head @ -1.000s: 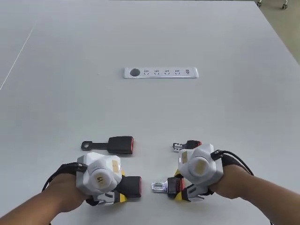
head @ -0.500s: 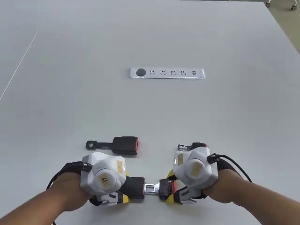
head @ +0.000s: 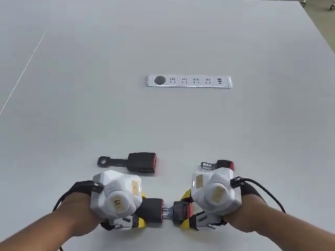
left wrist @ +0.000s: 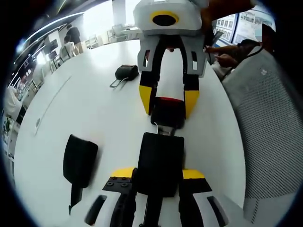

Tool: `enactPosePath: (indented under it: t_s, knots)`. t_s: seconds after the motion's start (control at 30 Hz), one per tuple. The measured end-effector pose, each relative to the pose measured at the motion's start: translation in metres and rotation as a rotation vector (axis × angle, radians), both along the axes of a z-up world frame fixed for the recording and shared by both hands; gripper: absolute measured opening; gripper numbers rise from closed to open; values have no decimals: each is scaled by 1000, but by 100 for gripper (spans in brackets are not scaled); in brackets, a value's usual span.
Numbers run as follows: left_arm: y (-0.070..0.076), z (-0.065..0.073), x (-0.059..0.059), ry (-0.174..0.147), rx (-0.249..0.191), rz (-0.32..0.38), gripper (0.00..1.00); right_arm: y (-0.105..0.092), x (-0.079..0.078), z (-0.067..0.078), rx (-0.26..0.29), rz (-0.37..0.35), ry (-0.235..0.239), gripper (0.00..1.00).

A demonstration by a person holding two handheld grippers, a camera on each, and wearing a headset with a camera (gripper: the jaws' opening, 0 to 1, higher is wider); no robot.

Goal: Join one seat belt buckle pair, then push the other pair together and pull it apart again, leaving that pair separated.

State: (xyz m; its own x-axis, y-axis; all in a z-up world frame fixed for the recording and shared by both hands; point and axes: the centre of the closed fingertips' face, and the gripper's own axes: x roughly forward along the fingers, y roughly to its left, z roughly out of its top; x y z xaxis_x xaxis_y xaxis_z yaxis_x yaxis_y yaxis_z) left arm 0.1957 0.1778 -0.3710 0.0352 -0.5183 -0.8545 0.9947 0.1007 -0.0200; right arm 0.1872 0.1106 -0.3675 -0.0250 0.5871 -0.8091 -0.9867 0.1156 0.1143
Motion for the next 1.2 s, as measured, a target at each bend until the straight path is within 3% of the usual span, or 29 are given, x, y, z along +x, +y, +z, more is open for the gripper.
enactPosePath:
  t_s: [0.27,0.87,0.93,1.2]
  knots:
    - [0,0,0,3,-5,-20,34,7,2,0,40,-30,4,34]
    - [1,0,0,2,5,-60,33,20,3,-1,61,-49,-1,34]
    - [2,-2,1,2,5,-66,33,20,2,0,45,-30,-8,34]
    - [1,-5,1,4,0,-80,34,21,3,0,74,-56,-12,34]
